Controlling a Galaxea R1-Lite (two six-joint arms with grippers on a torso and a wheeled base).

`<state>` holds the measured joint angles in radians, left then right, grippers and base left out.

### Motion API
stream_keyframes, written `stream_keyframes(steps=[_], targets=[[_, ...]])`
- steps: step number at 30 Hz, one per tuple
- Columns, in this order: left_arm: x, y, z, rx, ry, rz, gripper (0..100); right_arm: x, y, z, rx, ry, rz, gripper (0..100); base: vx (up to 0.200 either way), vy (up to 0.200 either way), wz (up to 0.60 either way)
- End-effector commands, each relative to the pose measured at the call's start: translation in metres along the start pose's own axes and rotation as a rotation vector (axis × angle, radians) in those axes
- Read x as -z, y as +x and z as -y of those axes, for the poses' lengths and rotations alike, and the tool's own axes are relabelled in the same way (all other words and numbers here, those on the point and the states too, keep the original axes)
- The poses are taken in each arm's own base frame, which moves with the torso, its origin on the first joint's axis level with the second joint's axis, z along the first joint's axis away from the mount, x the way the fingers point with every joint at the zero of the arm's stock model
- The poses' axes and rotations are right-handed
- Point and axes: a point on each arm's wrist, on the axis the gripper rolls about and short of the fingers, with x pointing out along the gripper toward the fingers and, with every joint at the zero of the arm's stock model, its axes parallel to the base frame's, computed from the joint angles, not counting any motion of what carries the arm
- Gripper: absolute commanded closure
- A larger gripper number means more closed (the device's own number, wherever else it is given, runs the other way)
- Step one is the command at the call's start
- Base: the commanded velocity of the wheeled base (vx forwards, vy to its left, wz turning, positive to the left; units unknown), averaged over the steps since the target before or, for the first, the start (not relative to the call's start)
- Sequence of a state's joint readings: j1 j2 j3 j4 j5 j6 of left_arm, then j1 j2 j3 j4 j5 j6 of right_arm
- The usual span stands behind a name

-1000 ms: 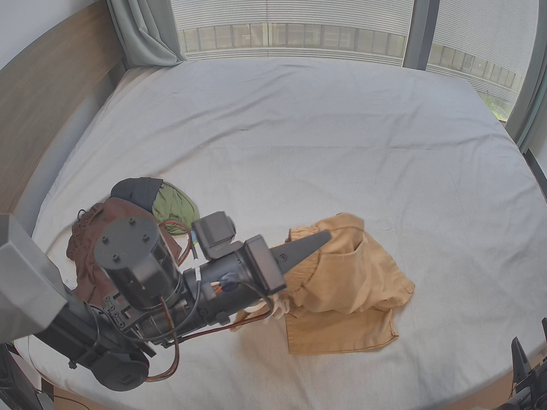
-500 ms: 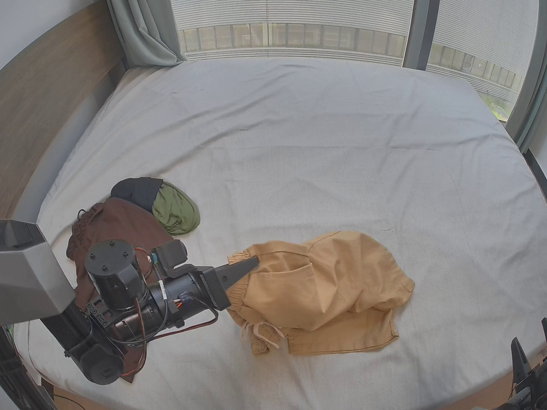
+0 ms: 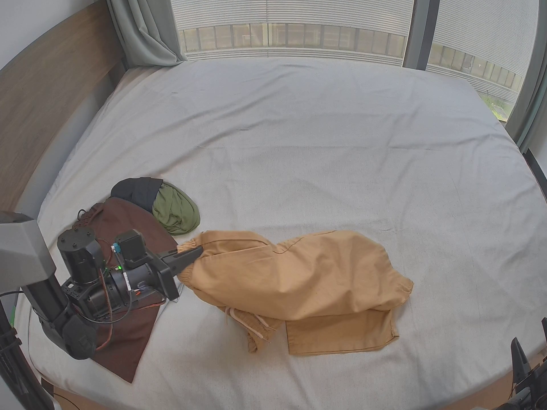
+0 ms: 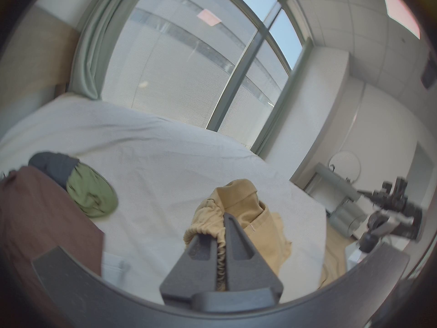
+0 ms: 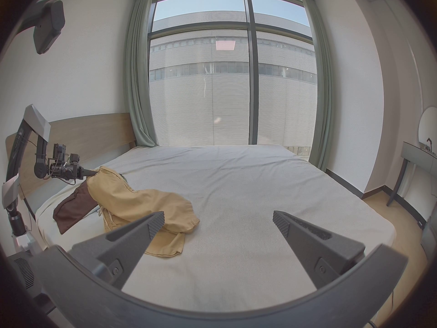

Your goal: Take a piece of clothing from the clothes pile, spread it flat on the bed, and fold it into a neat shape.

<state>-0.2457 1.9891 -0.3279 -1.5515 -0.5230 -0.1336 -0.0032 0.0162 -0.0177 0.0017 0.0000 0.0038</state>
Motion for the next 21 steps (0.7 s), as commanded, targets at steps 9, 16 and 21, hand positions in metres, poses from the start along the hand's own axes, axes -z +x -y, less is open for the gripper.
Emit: stream_keyframes(steps=[9, 16, 21], targets=[[0.015, -0.027, -0.049, 0.009, 0.108, -0.048, 100, 0.005, 0.000, 0.000, 0.000, -0.004, 0.000, 0, 0.000, 0.000, 0.00], [0.021, -0.022, -0.053, 0.011, 0.079, -0.061, 100, 0.005, 0.000, 0.000, -0.003, -0.007, 0.000, 0, 0.000, 0.000, 0.00], [0.023, -0.015, -0.053, 0.027, 0.072, -0.065, 100, 0.005, 0.000, 0.000, -0.002, -0.007, -0.001, 0, 0.000, 0.000, 0.00]])
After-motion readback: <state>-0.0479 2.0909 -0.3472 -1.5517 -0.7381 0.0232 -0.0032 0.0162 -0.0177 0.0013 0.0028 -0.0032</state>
